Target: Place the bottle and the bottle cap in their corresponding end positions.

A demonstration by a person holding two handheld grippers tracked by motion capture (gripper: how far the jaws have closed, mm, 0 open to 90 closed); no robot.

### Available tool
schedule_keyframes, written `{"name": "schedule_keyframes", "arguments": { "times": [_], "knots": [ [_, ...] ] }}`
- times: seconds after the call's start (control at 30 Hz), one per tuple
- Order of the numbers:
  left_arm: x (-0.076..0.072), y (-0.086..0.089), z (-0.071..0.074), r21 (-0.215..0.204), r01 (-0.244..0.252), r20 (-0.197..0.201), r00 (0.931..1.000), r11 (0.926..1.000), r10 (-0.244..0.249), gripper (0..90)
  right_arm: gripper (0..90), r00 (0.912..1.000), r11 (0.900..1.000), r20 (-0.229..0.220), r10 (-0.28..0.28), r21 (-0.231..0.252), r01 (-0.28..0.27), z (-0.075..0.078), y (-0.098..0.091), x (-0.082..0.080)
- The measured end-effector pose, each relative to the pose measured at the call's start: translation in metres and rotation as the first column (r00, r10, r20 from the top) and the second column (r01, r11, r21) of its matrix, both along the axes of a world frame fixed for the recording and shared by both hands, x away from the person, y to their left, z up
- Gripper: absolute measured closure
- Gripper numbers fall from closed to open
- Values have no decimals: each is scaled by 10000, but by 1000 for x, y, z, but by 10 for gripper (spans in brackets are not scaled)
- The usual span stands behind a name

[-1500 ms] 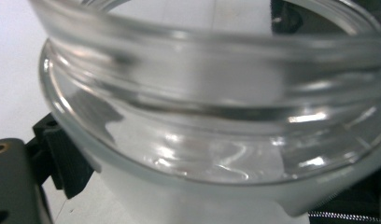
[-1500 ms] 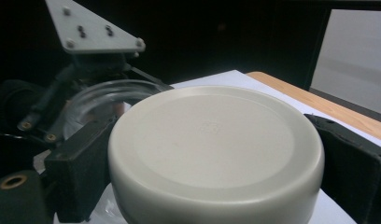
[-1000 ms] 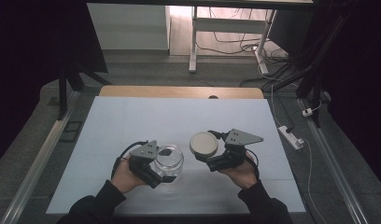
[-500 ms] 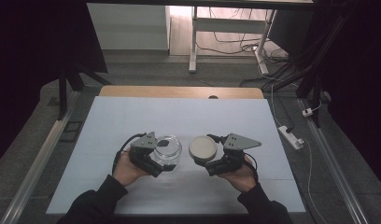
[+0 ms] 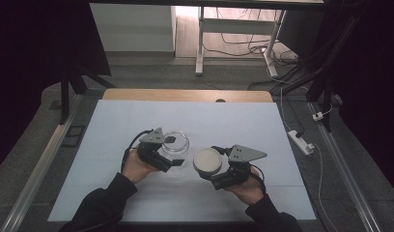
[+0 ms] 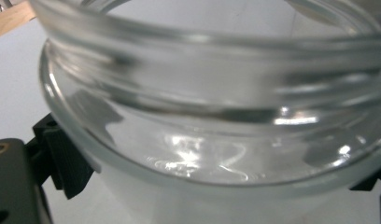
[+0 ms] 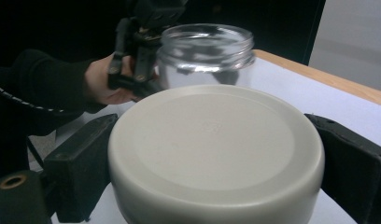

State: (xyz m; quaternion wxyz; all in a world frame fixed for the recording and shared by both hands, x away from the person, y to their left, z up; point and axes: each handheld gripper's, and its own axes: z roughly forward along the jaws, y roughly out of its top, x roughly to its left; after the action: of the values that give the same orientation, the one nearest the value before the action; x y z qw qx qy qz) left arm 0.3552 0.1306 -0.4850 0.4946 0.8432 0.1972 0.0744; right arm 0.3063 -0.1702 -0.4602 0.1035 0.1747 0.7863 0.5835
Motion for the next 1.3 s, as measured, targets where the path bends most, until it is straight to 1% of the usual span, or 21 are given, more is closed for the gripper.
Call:
{"name": "schedule_keyframes", "arguments": {
  "times": [0.17,0.3,0.43,0.5,0.67,0.77,0.9,1.03,1.17,1.23,1.3],
  "knots": [
    [11,-4,-3,3,-117,52,9999,9999,117,72,76,9999,10000,-83,56,-66,-56,-6,1,-3],
    [19,-9,-5,-10,-203,97,9997,9998,203,72,76,9999,9995,-106,102,-287,-105,-14,3,-5],
    [27,-15,-8,-63,-278,103,9996,9996,278,72,76,9995,9989,-231,229,-410,-239,-22,7,-5],
    [31,-18,-9,-25,-306,110,9995,9995,306,72,76,9993,9983,-228,288,-494,-299,-26,10,-5],
    [39,-23,-14,-37,-415,41,9991,9991,415,72,76,9984,9952,-315,475,-842,-500,-35,18,-6],
    [43,-26,-18,-3,-508,-8,9987,9987,507,72,76,9966,9921,-504,644,-1047,-694,-42,25,-6],
    [48,-31,-23,38,-562,-79,9984,9984,562,72,76,9944,9835,-608,870,-1539,-954,-52,37,-5],
    [51,-35,-27,63,-604,-169,9980,9982,605,72,76,9915,9743,-874,962,-1954,-1118,-62,48,-2],
    [53,-39,-32,296,-632,-205,9977,9976,639,72,76,9891,9652,-1118,953,-2325,-1193,-70,55,0],
    [54,-40,-34,409,-604,-238,9978,9973,614,72,75,9897,9611,-1098,923,-2500,-1174,-73,58,1],
    [54,-41,-36,475,-638,-263,9975,9968,651,72,75,9891,9569,-1193,869,-2662,-1162,-75,60,2]
  ]
}}
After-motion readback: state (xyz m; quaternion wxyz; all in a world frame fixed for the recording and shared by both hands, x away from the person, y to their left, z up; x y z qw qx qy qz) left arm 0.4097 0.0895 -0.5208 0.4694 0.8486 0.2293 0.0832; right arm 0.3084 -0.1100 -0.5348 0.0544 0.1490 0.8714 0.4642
